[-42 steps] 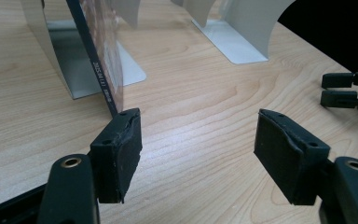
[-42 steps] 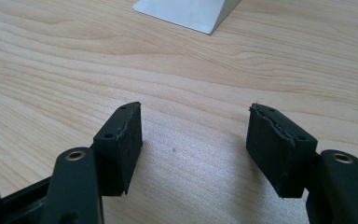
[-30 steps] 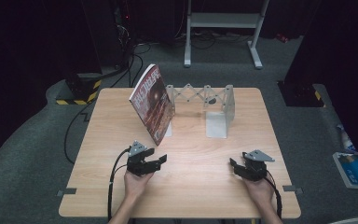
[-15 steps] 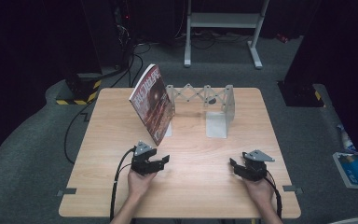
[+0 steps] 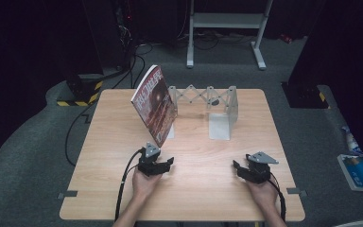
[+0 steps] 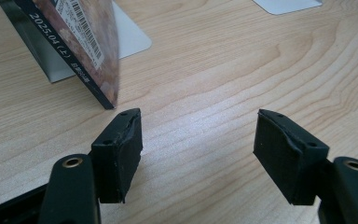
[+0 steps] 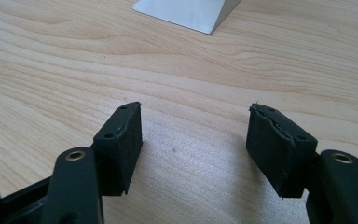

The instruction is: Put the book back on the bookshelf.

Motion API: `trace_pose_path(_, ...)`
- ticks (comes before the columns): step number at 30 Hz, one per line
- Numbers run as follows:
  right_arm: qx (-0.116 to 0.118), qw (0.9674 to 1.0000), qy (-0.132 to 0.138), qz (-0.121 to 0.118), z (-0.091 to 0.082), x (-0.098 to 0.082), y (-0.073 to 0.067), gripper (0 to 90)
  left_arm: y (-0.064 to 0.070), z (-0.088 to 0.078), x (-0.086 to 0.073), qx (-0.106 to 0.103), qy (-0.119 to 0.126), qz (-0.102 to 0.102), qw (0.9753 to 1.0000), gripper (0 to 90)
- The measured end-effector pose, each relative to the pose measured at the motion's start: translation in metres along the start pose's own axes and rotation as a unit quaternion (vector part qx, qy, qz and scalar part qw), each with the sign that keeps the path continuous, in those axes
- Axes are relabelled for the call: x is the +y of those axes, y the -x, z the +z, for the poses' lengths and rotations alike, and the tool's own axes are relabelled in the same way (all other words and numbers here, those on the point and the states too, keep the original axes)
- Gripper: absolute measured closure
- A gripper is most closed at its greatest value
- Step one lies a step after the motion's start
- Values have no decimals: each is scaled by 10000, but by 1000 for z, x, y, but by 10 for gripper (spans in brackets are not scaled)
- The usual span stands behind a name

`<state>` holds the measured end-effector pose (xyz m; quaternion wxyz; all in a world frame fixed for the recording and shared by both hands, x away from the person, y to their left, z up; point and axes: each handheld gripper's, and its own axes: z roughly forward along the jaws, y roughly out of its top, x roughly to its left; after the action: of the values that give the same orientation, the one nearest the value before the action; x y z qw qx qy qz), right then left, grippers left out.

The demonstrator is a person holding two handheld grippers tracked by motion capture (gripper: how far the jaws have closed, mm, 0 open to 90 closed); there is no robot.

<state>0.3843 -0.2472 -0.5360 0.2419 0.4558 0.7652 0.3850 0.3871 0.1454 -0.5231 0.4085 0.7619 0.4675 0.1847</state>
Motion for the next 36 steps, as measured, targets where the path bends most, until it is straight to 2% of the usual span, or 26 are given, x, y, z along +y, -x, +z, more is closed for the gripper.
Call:
trace_pose_path(6, 0, 10000, 0, 0, 0, 0, 0, 360, 0, 6, -2, 119, -105, 15, 9999, 325)
trace_pose_path(11, 0, 10000, 0, 1, 0, 0, 0, 360, -1, 8, -2, 281, -94, 44, 9996, 325)
trace_pose_path(15, 1, 10000, 0, 0, 0, 0, 0, 360, 0, 9, -2, 327, -85, 61, 9994, 324)
trace_pose_path(19, 0, 10000, 0, 1, 0, 0, 0, 360, 4, 12, -4, 495, -73, 313, 9983, 324)
trace_pose_path(36, 0, 10000, 2, 5, 0, 0, 0, 360, 4, 9, -7, 527, -40, 261, 9983, 310)
